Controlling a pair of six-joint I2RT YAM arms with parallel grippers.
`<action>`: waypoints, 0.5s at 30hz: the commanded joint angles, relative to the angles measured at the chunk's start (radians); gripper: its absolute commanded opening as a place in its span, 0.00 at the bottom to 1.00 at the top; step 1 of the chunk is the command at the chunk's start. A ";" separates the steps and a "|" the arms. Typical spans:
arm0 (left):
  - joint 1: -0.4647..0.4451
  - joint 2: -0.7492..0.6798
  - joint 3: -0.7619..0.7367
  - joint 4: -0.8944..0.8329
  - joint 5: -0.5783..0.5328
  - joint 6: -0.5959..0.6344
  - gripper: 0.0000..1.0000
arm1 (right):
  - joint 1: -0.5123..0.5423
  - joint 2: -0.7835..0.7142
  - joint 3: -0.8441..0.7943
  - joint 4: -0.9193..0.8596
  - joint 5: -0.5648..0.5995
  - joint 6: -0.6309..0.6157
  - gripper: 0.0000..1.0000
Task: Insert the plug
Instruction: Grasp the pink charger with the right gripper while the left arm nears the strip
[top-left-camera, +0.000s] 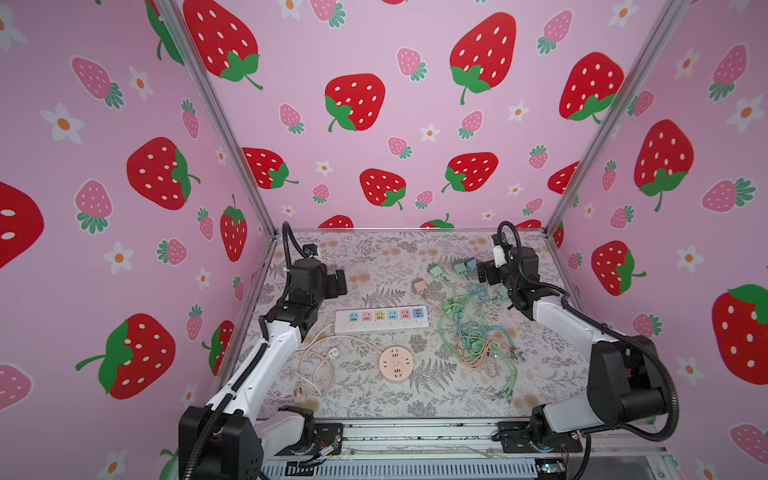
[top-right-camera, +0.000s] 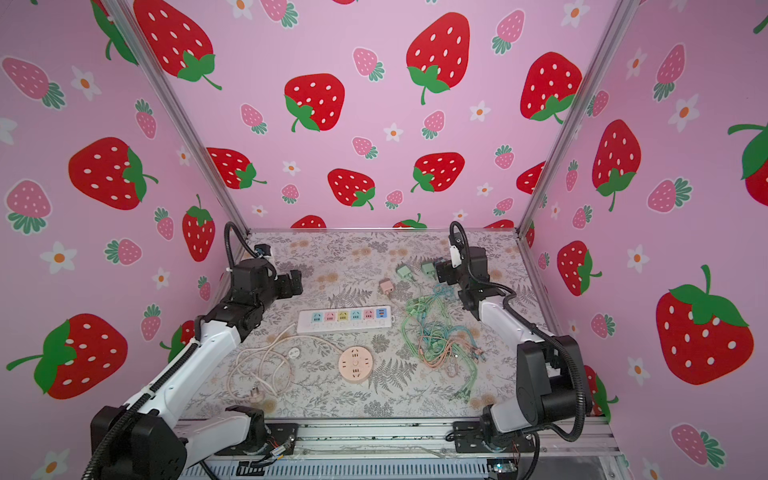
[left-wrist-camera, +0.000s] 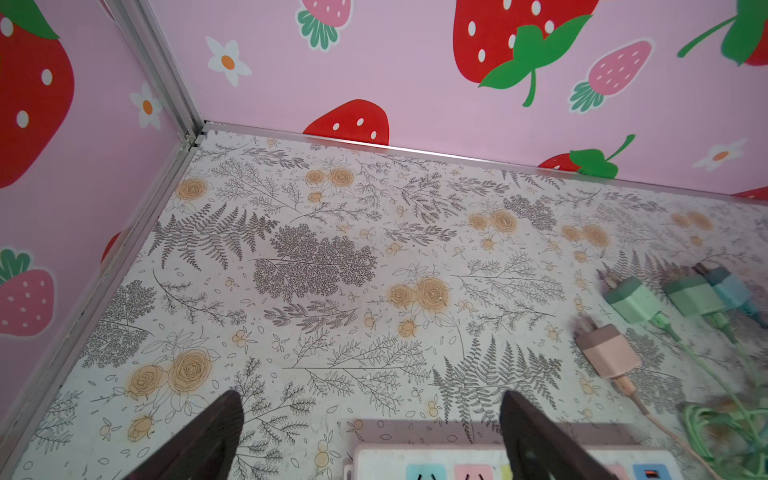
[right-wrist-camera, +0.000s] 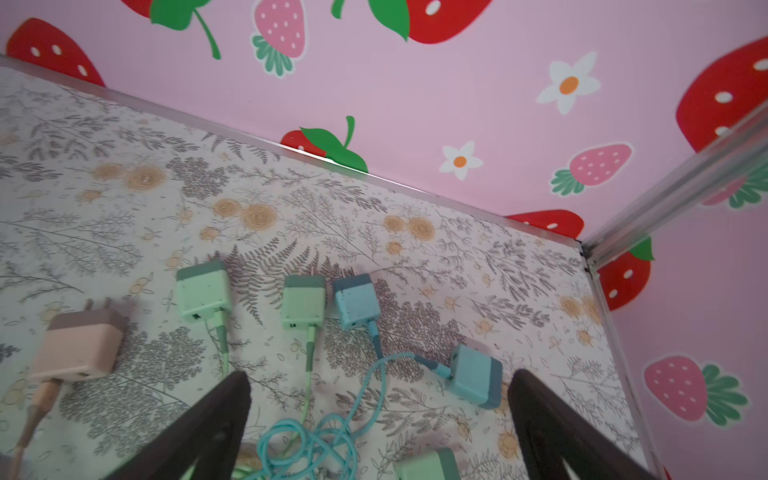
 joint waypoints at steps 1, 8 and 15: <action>-0.007 -0.037 0.051 -0.162 0.074 -0.058 0.99 | 0.059 0.058 0.092 -0.184 -0.021 -0.039 0.99; -0.007 -0.088 0.071 -0.258 0.178 -0.082 0.99 | 0.135 0.163 0.252 -0.287 -0.095 -0.019 0.97; -0.008 -0.134 0.096 -0.343 0.267 -0.088 0.99 | 0.180 0.267 0.376 -0.360 -0.178 0.036 0.95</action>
